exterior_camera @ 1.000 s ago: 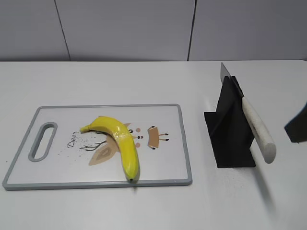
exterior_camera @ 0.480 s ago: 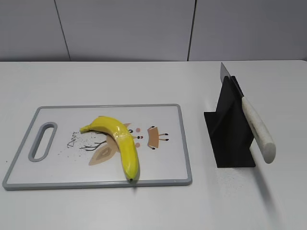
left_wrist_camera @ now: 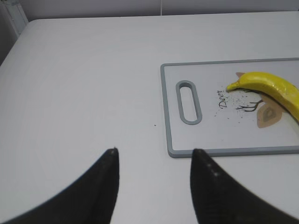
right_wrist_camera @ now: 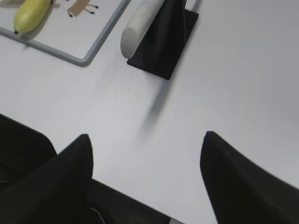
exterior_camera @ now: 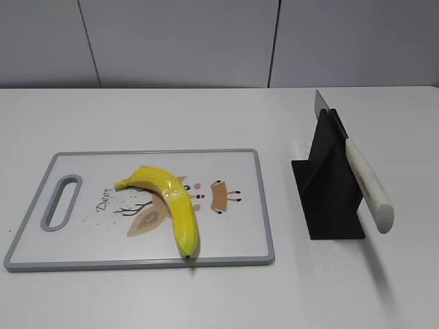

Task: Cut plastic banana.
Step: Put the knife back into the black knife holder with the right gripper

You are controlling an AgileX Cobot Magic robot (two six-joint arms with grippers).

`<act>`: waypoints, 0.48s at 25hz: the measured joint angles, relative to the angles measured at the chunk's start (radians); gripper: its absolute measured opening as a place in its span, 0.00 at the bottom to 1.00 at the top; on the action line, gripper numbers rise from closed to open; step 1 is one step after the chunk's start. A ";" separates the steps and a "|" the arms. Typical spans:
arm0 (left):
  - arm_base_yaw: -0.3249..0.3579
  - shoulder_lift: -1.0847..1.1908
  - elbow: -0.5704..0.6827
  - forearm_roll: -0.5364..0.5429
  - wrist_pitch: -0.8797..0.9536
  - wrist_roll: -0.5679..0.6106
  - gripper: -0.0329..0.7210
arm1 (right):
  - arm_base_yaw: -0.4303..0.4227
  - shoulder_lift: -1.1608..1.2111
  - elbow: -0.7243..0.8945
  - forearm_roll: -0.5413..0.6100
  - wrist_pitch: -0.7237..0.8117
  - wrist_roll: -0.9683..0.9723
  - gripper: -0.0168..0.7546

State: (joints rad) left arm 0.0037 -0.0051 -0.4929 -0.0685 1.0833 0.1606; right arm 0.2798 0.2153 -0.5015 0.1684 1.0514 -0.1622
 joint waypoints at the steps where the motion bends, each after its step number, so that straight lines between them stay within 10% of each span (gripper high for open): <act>1: 0.000 0.000 0.000 0.000 0.000 0.000 0.68 | 0.000 -0.021 0.000 -0.001 0.000 0.000 0.76; 12: 0.000 0.000 0.000 -0.010 0.000 0.000 0.67 | -0.003 -0.221 0.000 0.003 0.003 0.000 0.76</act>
State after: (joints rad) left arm 0.0037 -0.0051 -0.4929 -0.0782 1.0833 0.1606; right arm 0.2765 -0.0058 -0.5015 0.1710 1.0541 -0.1622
